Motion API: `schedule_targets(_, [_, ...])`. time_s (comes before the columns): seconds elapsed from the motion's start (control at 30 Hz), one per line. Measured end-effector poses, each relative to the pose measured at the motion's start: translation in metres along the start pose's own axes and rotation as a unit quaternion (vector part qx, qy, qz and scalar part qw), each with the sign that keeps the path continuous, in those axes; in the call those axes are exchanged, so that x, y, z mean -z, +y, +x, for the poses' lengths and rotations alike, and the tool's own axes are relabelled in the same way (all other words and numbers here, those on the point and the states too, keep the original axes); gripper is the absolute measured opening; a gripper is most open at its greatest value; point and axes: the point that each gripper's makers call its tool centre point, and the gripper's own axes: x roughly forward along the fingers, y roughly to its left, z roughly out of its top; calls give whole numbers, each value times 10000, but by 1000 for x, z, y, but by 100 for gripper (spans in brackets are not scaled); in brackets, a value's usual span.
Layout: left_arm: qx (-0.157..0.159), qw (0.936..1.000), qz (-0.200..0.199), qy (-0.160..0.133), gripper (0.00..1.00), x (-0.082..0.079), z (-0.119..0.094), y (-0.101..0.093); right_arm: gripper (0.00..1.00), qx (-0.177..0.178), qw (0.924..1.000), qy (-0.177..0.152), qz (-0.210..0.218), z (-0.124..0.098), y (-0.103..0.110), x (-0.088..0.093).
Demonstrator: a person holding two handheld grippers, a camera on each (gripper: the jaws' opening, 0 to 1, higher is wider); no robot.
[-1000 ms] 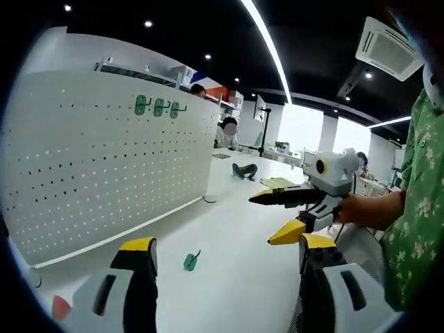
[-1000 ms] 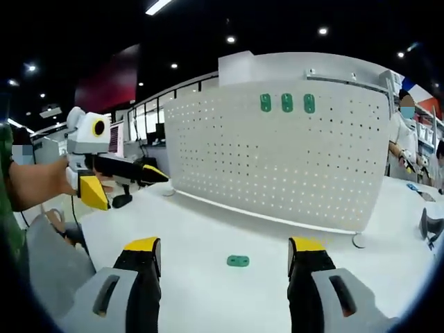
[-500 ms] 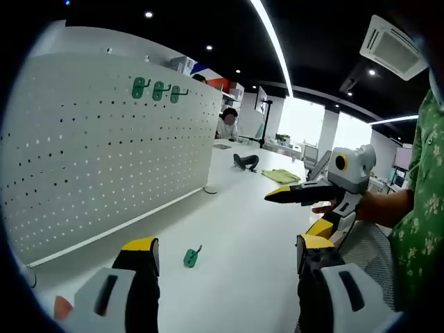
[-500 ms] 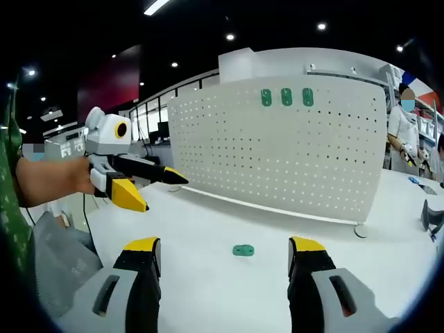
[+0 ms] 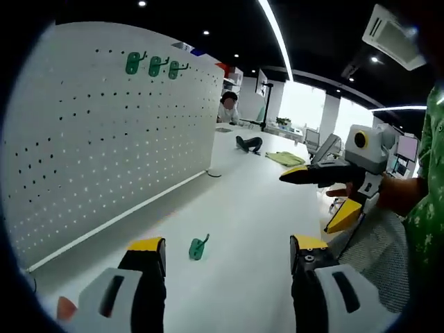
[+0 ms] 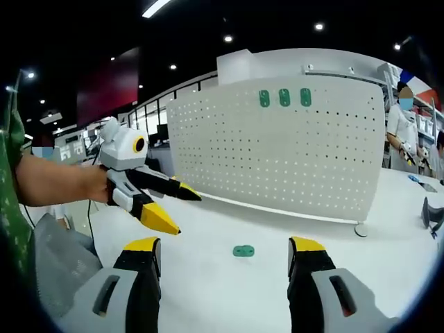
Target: Insert the hook assembly into the mounting plate slot until the hook locks in place.
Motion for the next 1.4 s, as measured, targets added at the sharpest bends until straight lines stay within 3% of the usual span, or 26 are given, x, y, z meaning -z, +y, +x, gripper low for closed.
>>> schedule_targets(1.07, [17,9966,465,679,56,22,54,11,75,38,10000,34,8,-1,-3,3])
schedule_targets(1.4, [-143,9937,616,920,51,25,69,17,75,61,10000,5,38,-3,-5,3])
